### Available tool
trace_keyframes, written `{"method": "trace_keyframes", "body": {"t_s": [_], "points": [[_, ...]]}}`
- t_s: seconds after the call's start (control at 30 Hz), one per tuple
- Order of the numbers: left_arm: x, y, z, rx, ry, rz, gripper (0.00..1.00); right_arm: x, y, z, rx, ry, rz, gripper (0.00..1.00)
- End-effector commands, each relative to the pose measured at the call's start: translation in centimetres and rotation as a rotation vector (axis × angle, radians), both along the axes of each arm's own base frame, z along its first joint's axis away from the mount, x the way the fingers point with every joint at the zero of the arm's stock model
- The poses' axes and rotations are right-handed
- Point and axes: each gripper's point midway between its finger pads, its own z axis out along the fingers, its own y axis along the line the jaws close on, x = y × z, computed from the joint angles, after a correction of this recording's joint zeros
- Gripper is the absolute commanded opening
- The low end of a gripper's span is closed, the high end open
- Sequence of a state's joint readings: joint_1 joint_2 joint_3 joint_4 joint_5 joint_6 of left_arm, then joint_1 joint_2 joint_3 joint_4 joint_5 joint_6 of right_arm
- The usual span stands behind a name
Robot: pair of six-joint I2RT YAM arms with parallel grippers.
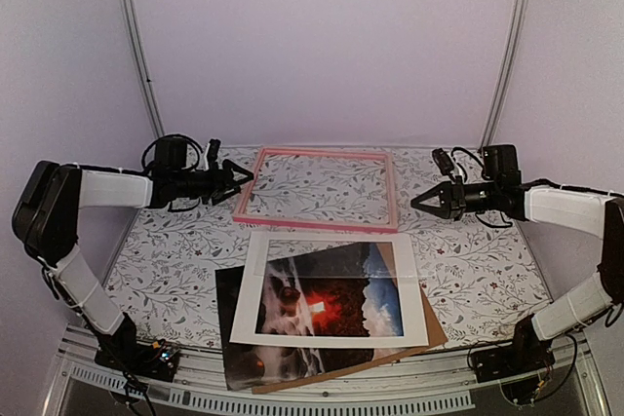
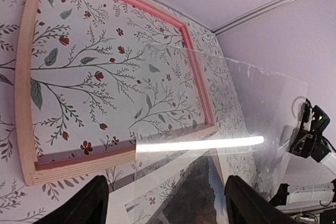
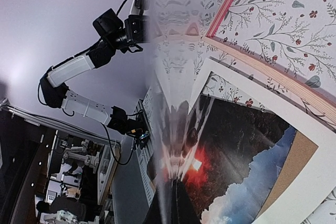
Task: Put the photo into the frame
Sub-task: Pass from the left arm to the right, then move the frame body to the center of the board.
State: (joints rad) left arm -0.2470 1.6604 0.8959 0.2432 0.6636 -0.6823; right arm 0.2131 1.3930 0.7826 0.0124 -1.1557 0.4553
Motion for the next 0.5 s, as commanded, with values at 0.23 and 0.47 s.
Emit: {"method": "trace_keyframes", "body": {"t_s": [0.23, 0.47], "points": [[7.8, 6.1, -3.3, 0.414, 0.052, 0.223, 0.83, 3.5, -1.8, -0.6, -0.042, 0.133, -0.095, 0.0], [12.1, 6.9, -6.7, 0.587, 0.083, 0.199, 0.78, 5.4, -3.1, -3.5, -0.136, 0.229, -0.158, 0.0]]}}
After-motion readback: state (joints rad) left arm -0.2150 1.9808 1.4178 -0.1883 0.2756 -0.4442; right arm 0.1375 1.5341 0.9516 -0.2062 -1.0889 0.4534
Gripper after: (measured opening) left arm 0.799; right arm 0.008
